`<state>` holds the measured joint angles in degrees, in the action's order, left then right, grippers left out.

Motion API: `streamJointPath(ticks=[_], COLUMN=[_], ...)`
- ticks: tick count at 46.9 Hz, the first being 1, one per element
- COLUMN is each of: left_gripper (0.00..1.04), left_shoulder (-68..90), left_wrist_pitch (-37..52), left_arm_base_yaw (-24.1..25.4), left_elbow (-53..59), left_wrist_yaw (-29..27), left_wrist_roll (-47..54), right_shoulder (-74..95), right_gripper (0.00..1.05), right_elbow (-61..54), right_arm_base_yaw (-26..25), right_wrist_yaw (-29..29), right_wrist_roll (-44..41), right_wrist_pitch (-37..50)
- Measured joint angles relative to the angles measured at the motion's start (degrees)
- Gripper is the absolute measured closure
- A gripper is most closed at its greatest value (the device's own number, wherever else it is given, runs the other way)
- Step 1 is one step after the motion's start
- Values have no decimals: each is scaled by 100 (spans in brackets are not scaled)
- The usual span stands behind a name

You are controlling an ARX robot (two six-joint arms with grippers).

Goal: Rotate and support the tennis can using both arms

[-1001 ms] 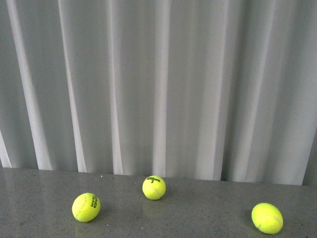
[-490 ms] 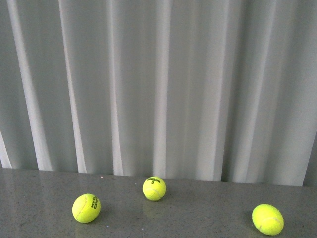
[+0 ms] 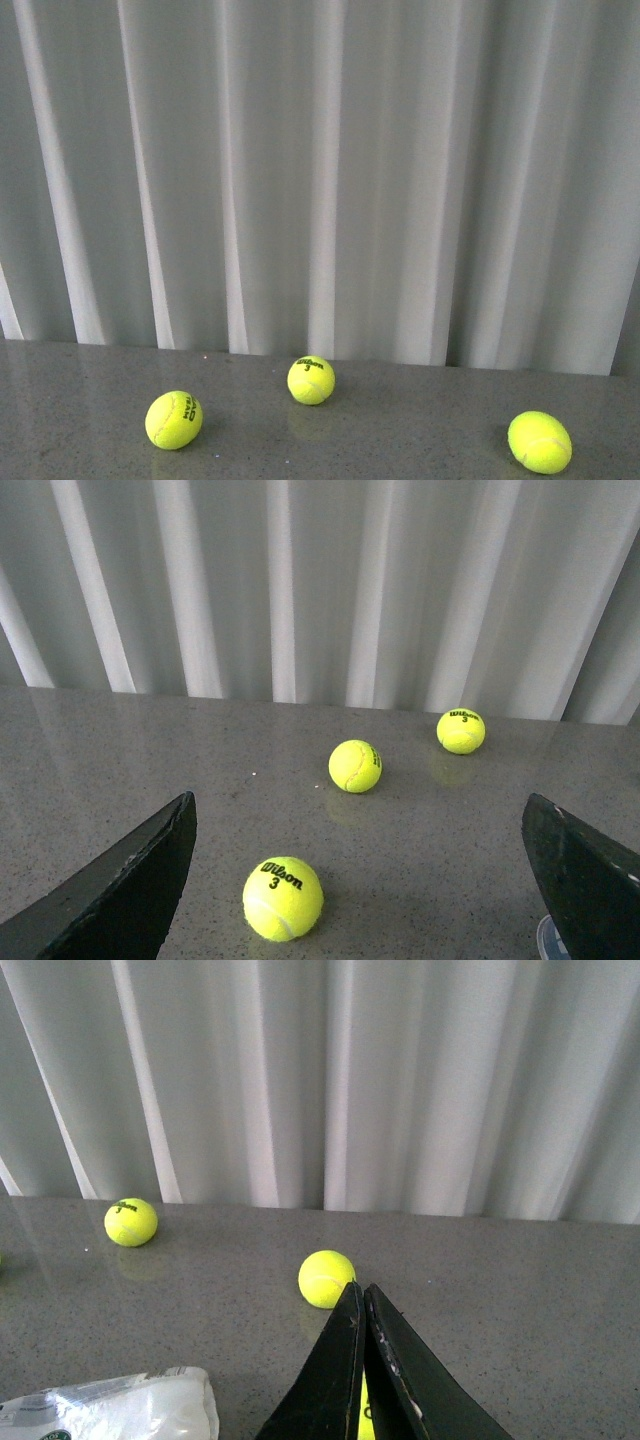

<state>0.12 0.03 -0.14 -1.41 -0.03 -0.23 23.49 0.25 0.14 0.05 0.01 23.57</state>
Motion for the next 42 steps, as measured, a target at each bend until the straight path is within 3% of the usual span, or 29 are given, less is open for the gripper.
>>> streamJointPath(ticks=[33, 37, 42], left_gripper=[7, 7, 7], left_shoulder=[0, 0, 0], left_wrist_pitch=[0, 0, 0], left_arm_base_yaw=[0, 0, 0], left_elbow=[0, 0, 0], left_wrist_yaw=[0, 0, 2], left_wrist_roll=[0, 0, 0], right_shoulder=[-1346, -1982, -2319], right_gripper=[101, 101, 101], right_elbow=[0, 2, 2], right_arm_base_yaw=[0, 0, 0], right_wrist_yaw=[-13, -17, -17], right_wrist_roll=[0, 0, 0], right_wrist_pitch=[-1338, -2177, -2328])
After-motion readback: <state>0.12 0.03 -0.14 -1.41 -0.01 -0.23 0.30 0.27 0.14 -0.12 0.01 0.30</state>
